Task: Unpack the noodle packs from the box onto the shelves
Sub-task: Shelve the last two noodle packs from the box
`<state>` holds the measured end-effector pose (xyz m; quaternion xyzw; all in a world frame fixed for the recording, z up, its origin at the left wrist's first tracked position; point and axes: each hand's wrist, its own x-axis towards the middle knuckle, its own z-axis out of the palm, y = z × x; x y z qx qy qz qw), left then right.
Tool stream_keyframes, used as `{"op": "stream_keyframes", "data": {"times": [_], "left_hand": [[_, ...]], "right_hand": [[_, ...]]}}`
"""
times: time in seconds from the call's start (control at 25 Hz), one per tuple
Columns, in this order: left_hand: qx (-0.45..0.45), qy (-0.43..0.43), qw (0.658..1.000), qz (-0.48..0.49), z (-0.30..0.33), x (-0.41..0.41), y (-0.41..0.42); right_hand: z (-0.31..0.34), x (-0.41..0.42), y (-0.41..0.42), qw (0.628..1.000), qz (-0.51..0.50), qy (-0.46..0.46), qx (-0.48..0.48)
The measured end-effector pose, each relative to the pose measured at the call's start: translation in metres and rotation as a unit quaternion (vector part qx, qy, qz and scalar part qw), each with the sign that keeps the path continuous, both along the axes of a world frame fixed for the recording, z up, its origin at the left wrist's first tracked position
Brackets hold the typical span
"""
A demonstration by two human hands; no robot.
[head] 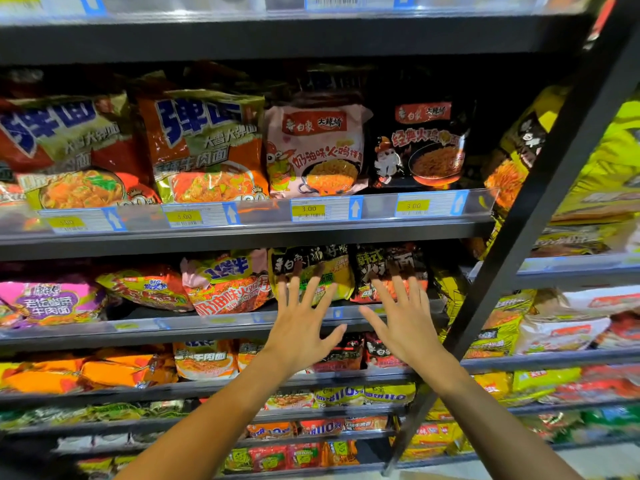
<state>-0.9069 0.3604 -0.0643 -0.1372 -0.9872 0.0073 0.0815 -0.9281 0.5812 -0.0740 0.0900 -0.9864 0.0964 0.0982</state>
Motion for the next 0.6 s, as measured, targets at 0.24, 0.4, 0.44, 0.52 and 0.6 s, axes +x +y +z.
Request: {"op": "stream_keyframes", "data": {"times": [0.24,0.4,0.44,0.52,0.6], "left_hand": [[0.103,0.090,0.987,-0.089,0.036,0.034,-0.009],[0.217,0.256,0.921,-0.198,0.121,0.048,-0.011],[0.221,0.290,0.910,-0.196,0.143,0.044,-0.011],[0.184,0.308,0.921,-0.151,0.180,0.025,-0.010],[0.110,0.260,0.957,-0.071,0.202,0.002,-0.005]], "right_hand": [[0.046,0.053,0.007,0.979,0.138,0.072,-0.131],[0.123,0.061,0.010,0.931,0.222,0.235,-0.172],[0.144,0.057,0.010,0.921,0.223,0.266,-0.177],[0.182,0.042,0.007,0.925,0.203,0.279,-0.161],[0.205,0.019,0.004,0.960,0.134,0.220,-0.108]]}}
